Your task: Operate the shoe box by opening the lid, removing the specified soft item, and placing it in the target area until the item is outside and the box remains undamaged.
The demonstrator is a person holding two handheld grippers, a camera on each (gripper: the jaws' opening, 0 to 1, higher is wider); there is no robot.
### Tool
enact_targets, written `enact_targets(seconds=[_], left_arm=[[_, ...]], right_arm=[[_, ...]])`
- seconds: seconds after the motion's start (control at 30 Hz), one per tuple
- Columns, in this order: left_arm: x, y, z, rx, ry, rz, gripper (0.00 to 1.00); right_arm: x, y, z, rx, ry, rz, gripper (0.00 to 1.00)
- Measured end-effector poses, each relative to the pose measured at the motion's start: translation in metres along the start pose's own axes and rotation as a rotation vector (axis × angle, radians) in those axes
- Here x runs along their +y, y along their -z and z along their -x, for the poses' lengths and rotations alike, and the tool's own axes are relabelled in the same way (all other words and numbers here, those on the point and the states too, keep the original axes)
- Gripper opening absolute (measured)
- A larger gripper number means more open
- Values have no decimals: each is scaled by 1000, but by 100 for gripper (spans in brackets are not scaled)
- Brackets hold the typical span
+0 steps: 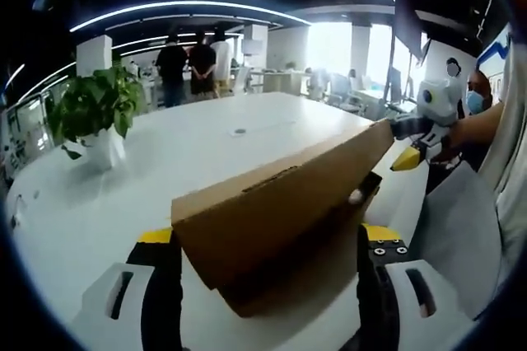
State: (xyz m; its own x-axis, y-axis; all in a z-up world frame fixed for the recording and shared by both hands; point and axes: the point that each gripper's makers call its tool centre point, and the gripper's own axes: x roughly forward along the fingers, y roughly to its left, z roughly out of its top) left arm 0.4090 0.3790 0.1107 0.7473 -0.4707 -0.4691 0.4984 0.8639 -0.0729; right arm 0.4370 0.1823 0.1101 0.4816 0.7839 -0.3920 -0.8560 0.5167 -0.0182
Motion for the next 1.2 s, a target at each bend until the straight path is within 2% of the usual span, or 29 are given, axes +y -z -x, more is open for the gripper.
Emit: enact_targets(seconds=[0.33,0.5,0.63,1.2], left_arm=[[12,-20,0,-17,-12,-10,82],[22,-29,-3,-22,-43,-18,75],[27,-36,-5,-22,-59,-29,72],[61,-57,-16,-15,-167,-50,45]], right_arm=[[-11,-20,-2,-33,17,16,55],[-18,-28,-4,-42,25,24,54],[-24,-34,-7,-49,29,28,54],[-47,-50,-18,-65,44,58,52]])
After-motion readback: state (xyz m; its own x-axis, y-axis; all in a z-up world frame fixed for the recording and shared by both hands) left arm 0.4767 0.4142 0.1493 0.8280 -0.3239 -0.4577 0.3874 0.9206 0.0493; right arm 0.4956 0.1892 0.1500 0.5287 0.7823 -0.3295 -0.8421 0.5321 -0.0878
